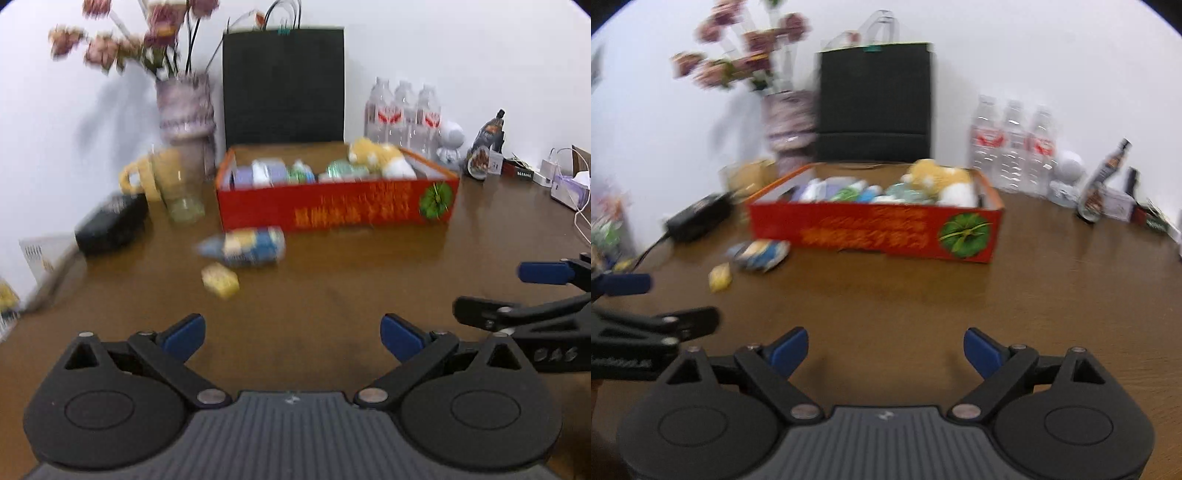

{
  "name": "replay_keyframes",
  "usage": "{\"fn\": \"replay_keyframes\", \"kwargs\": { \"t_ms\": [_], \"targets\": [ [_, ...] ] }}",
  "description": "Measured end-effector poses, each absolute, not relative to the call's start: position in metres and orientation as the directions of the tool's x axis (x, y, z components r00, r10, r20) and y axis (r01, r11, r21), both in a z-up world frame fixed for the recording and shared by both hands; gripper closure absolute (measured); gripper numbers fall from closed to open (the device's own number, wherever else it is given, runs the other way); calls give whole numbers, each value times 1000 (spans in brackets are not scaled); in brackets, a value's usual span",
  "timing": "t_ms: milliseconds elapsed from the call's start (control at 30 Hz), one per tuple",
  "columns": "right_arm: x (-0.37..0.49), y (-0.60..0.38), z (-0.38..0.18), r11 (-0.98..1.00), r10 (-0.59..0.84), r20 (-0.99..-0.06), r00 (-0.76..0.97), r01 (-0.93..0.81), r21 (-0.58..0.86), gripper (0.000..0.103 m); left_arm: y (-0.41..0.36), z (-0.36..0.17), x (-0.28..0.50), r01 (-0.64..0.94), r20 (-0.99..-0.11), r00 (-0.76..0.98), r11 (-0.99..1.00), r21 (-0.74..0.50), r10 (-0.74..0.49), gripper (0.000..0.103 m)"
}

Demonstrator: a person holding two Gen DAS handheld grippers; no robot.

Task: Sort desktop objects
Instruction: 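Withdraw both tools back over the desk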

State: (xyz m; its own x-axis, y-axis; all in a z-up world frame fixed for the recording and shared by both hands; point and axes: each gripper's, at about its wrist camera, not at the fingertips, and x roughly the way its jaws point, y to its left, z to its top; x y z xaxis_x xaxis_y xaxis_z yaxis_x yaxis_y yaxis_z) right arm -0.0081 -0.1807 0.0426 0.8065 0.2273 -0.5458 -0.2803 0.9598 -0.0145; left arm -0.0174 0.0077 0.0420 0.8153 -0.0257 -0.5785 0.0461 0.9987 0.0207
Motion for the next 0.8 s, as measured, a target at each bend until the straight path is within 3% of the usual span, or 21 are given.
{"fn": "replay_keyframes", "kwargs": {
  "t_ms": [100,300,400,800],
  "targets": [
    [-9,-176,29,968,167,-584,794,-246,-58,12,6,29,-19,32,-613,790,999,17,-15,0],
    [-4,-183,17,979,161,-621,767,-204,1,9,7,15,-12,12,-649,760,1000,21,4,0],
    [1,-187,14,981,168,-642,748,-193,31,0,9,14,-11,5,-651,759,1000,16,6,0],
    [-1,-185,10,982,159,-645,748,-187,26,0,8,12,-13,6,-649,761,1000,10,2,0]
  ]
}}
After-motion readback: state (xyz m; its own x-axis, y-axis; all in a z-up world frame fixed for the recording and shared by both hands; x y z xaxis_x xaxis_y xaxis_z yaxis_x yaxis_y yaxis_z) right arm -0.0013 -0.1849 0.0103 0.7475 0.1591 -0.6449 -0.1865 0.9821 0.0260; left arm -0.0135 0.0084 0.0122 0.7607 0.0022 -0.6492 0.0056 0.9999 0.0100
